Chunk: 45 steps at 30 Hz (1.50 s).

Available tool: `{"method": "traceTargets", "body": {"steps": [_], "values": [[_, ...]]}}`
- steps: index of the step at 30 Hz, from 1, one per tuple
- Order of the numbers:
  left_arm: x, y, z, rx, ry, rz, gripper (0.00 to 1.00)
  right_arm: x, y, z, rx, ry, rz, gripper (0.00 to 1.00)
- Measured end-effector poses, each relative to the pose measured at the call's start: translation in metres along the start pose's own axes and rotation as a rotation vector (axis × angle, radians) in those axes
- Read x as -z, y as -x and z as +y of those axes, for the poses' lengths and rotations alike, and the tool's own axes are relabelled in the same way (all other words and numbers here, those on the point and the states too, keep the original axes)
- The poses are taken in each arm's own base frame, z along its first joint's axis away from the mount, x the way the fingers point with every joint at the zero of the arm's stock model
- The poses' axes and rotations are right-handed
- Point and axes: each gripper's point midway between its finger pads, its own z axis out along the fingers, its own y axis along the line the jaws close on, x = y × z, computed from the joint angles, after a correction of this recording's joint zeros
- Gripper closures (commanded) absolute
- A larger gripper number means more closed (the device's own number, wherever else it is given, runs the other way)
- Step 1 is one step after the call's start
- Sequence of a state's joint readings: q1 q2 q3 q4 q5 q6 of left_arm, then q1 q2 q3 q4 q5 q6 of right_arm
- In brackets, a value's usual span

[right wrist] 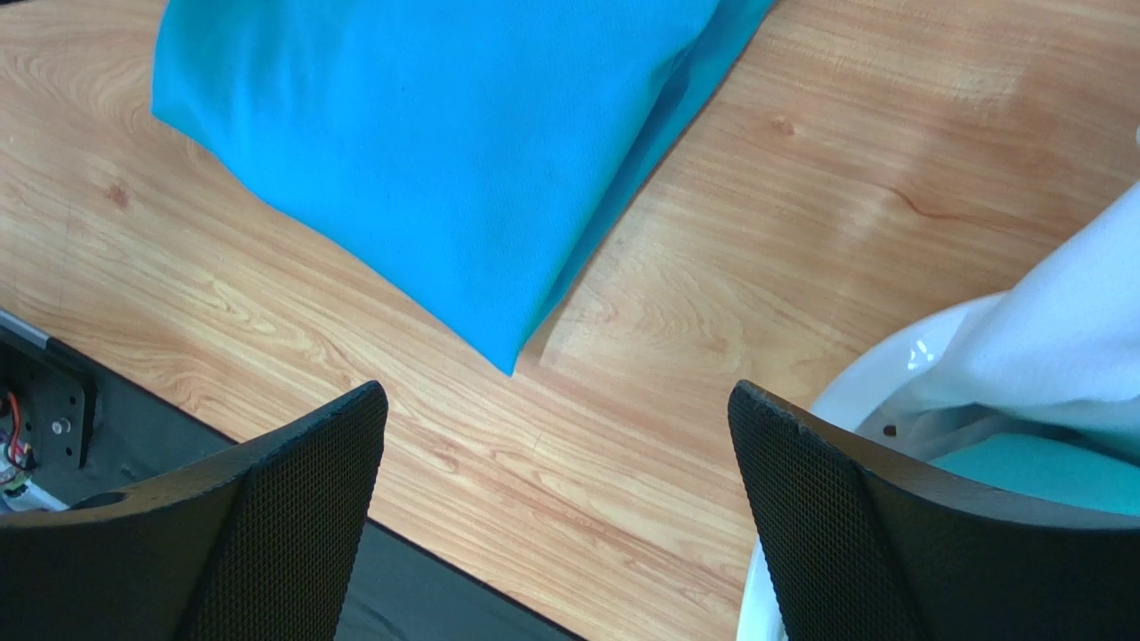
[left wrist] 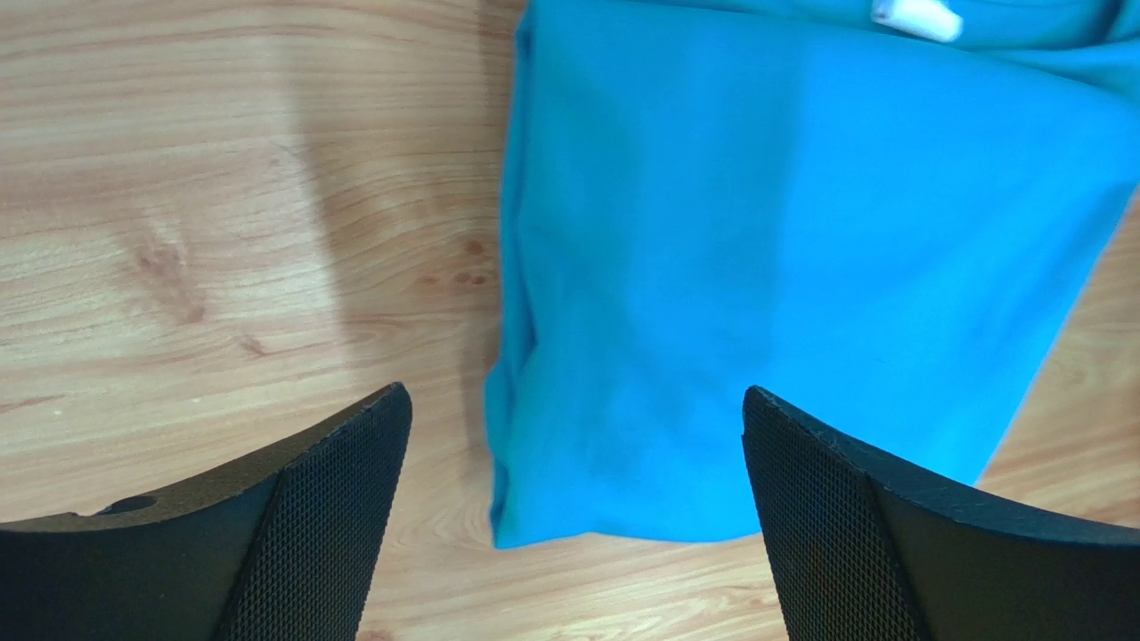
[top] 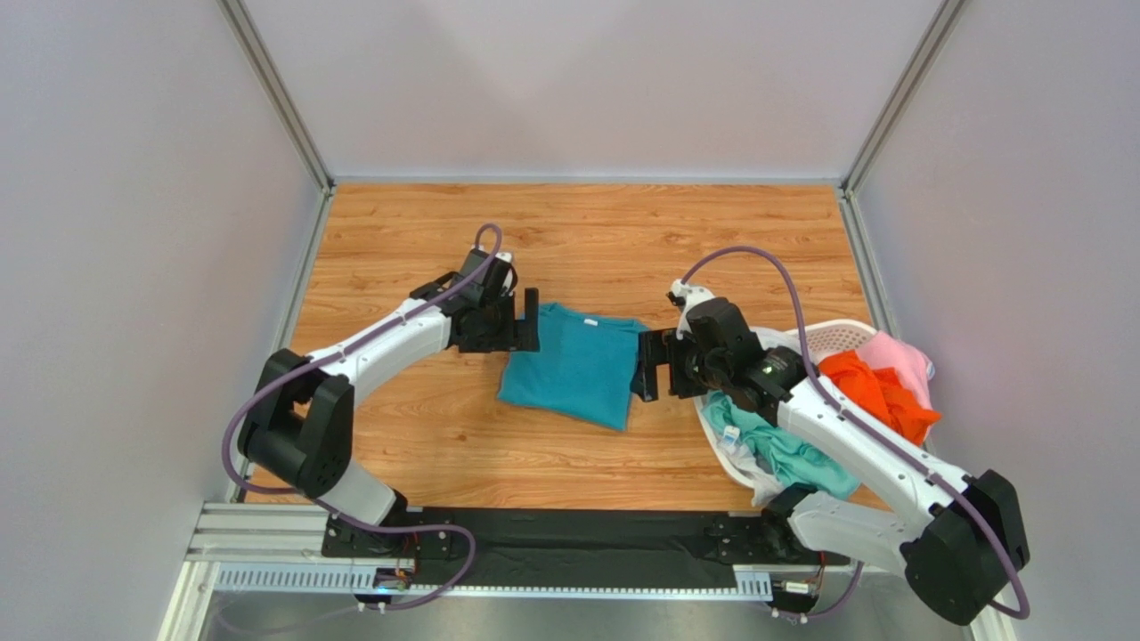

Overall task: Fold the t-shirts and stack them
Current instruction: Fold the tshirt, then neatly place the folded tshirt to the corner

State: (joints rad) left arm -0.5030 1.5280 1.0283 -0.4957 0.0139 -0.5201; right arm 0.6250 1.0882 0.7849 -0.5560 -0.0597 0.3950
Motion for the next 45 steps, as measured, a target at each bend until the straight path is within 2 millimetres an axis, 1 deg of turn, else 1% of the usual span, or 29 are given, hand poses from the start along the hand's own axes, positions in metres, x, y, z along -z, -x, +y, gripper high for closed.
{"method": "traceTargets", "body": {"steps": [4, 6, 12, 13, 14, 17, 19, 21, 22, 23, 25, 26, 28, 29, 30, 32, 34, 38, 40, 42, 45], "values": [[-0.013, -0.005, 0.018, 0.025, 0.042, 0.043, 0.0, 0.007, -0.003, 0.002, 0.001, 0.018, -0.008, 0.0], [-0.021, -0.009, 0.023, 0.037, 0.047, 0.07, 0.01, 0.009, -0.002, 0.003, 0.003, 0.026, -0.017, 0.0], [-0.041, -0.026, 0.03, 0.048, 0.061, 0.157, 0.17, 0.01, -0.002, 0.003, 0.009, 0.032, -0.019, 0.0], [-0.044, -0.028, 0.03, 0.048, 0.064, 0.165, 0.17, 0.01, -0.002, 0.003, 0.011, 0.032, -0.018, 0.0], [-0.045, -0.028, 0.03, 0.046, 0.064, 0.169, 0.21, 0.01, -0.002, 0.003, 0.012, 0.032, -0.018, 0.0], [-0.045, -0.027, 0.027, 0.045, 0.048, 0.173, 0.26, 0.01, -0.002, 0.003, 0.018, 0.032, -0.02, 0.0], [-0.047, -0.029, 0.025, 0.047, 0.036, 0.183, 0.26, 0.01, -0.004, 0.002, 0.022, 0.03, -0.017, 0.0], [-0.048, -0.029, 0.021, 0.047, 0.019, 0.188, 0.32, 0.009, -0.006, 0.0, 0.026, 0.027, -0.012, 0.0], [-0.049, -0.028, 0.019, 0.046, 0.012, 0.191, 0.34, 0.009, -0.007, 0.0, 0.028, 0.023, -0.01, 0.0], [-0.05, -0.029, 0.016, 0.042, 0.004, 0.194, 0.41, 0.008, -0.007, -0.001, 0.028, 0.02, -0.011, 0.0], [-0.053, -0.03, 0.009, 0.033, -0.006, 0.198, 0.5, 0.008, -0.007, -0.002, 0.029, 0.014, -0.014, 0.0], [-0.055, -0.031, 0.005, 0.027, -0.011, 0.202, 0.61, 0.008, -0.006, -0.003, 0.032, 0.01, -0.016, 0.0], [-0.058, -0.032, -0.002, 0.019, -0.018, 0.212, 0.74, 0.008, -0.006, -0.004, 0.034, 0.005, -0.018, 0.0], [-0.06, -0.032, -0.004, 0.015, -0.02, 0.215, 0.85, 0.008, -0.006, -0.005, 0.036, 0.0, -0.02, 0.0], [-0.062, -0.032, -0.006, 0.01, -0.021, 0.22, 0.99, 0.008, -0.005, -0.006, 0.038, -0.005, -0.022, 0.0], [-0.063, -0.031, -0.008, 0.007, -0.017, 0.228, 1.0, 0.008, -0.005, -0.008, 0.041, -0.014, -0.026, 0.0], [-0.065, -0.027, -0.01, 0.003, -0.001, 0.232, 1.0, 0.008, -0.004, -0.009, 0.046, -0.02, -0.028, 0.0], [-0.074, -0.009, -0.01, -0.008, 0.059, 0.217, 1.0, 0.007, -0.003, -0.013, 0.054, -0.04, -0.036, 0.0], [-0.078, 0.004, -0.006, -0.015, 0.109, 0.196, 1.0, 0.007, -0.004, -0.016, 0.055, -0.052, -0.038, 0.0], [-0.085, 0.023, 0.001, -0.015, 0.165, 0.166, 1.0, 0.007, -0.006, -0.018, 0.057, -0.061, -0.036, 0.0], [-0.094, 0.047, 0.015, 0.007, 0.208, 0.136, 1.0, 0.007, -0.006, -0.018, 0.061, -0.06, -0.039, 0.0]]}}
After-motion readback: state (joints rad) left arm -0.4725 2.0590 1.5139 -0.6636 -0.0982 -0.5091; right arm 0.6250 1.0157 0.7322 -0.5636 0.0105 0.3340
